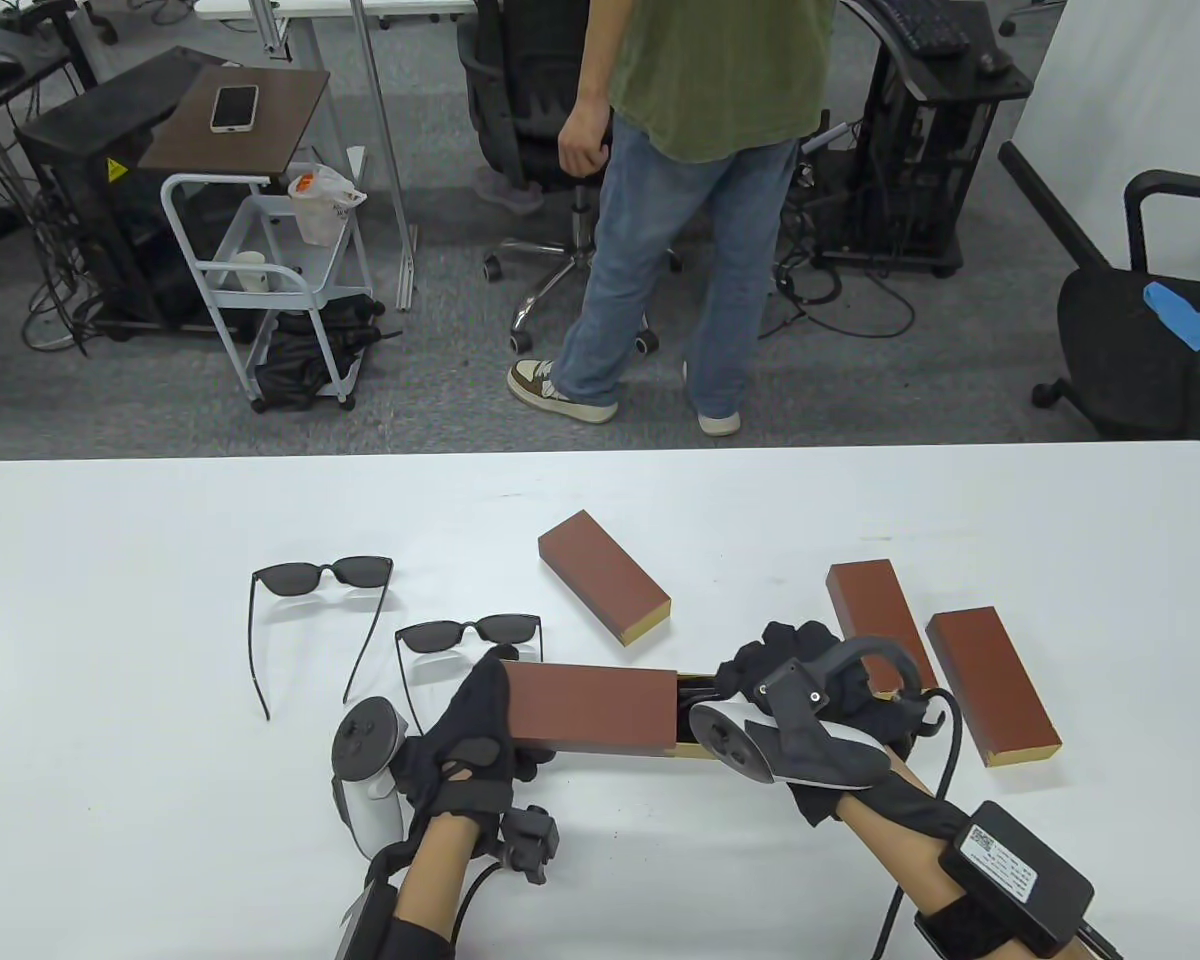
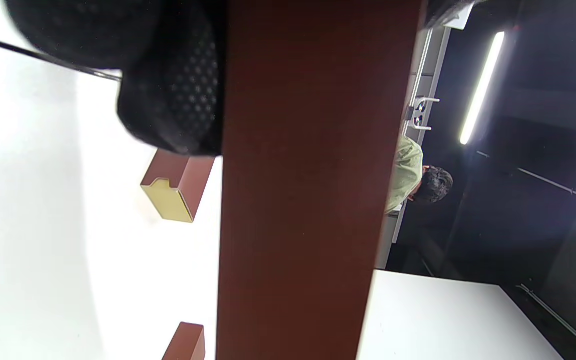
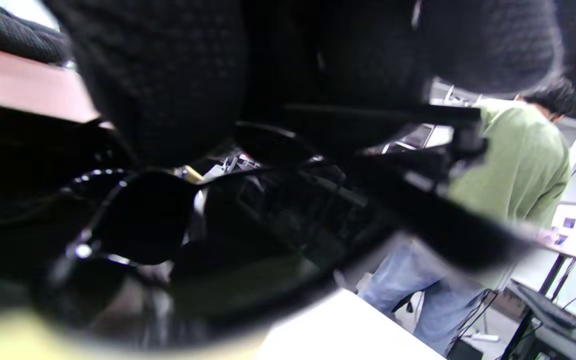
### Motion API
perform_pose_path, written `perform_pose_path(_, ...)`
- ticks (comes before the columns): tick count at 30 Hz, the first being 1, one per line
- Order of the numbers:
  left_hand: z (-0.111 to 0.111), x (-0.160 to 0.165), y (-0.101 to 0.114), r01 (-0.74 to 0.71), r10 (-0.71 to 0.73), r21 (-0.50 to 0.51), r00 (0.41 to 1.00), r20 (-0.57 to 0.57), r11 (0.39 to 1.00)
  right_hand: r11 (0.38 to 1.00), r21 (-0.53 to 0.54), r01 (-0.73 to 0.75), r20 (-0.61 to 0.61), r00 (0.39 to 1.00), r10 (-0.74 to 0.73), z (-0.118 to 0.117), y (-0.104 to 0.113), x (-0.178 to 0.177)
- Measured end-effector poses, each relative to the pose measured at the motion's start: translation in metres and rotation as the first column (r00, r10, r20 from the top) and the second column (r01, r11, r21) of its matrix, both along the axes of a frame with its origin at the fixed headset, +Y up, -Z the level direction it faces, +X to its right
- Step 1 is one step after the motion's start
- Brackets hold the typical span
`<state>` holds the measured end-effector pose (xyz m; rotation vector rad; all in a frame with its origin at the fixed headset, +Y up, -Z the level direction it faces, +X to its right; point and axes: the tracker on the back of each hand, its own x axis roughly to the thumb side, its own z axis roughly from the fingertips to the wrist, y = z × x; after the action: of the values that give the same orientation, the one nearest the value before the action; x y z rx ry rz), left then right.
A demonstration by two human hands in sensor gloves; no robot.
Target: Slide to open storage boxes and store sunglasses
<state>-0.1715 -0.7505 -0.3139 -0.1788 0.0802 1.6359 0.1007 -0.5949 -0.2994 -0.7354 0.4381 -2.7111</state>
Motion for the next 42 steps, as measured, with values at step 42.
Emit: perform_pose_path(42,-0.003,-0.008,-0.008,-0.054,0.055,-0.031,0.998,0.037,0.998,0.318,-0.121,0.94,0.459,0.337,-0.822,-0.036,-0.078,0.084)
